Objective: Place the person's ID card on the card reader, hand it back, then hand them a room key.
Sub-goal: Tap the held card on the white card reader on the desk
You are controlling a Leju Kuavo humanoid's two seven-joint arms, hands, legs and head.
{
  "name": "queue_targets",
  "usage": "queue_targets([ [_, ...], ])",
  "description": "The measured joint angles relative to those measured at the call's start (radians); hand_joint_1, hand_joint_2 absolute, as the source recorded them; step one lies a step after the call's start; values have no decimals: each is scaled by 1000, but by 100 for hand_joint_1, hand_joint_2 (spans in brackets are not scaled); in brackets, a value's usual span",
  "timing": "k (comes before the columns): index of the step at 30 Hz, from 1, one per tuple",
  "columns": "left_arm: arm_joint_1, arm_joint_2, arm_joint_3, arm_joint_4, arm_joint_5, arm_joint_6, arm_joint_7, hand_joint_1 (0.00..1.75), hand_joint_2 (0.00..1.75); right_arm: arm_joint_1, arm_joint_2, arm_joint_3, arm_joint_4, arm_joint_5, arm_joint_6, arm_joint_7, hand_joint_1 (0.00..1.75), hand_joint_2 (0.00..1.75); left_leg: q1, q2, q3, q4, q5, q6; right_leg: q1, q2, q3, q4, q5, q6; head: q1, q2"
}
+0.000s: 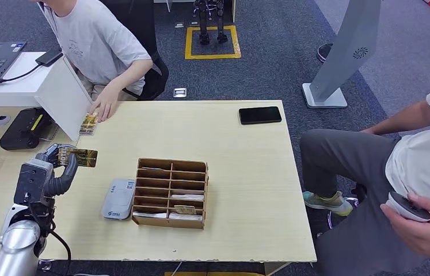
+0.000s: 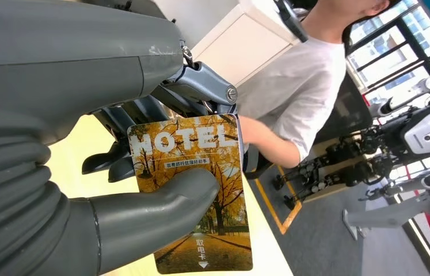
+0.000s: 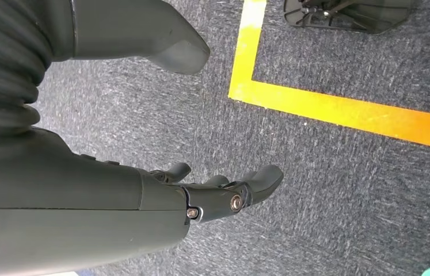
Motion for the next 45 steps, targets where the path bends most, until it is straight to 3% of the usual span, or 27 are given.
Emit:
queue_targets([
  [25,21,-56,13,77,-157,31,101,175,175,0,2,-14,0,-17,-1,-5,0,175,0,0,0,0,0,0,0,0,0,0,0,0,0,0],
  [45,49,-89,-29,107,-136,-83,98,175,175,2,6,-30,-2,-34,-2,0,0,175,0,0,0,0,0,0,0,0,0,0,0,0,0,0],
])
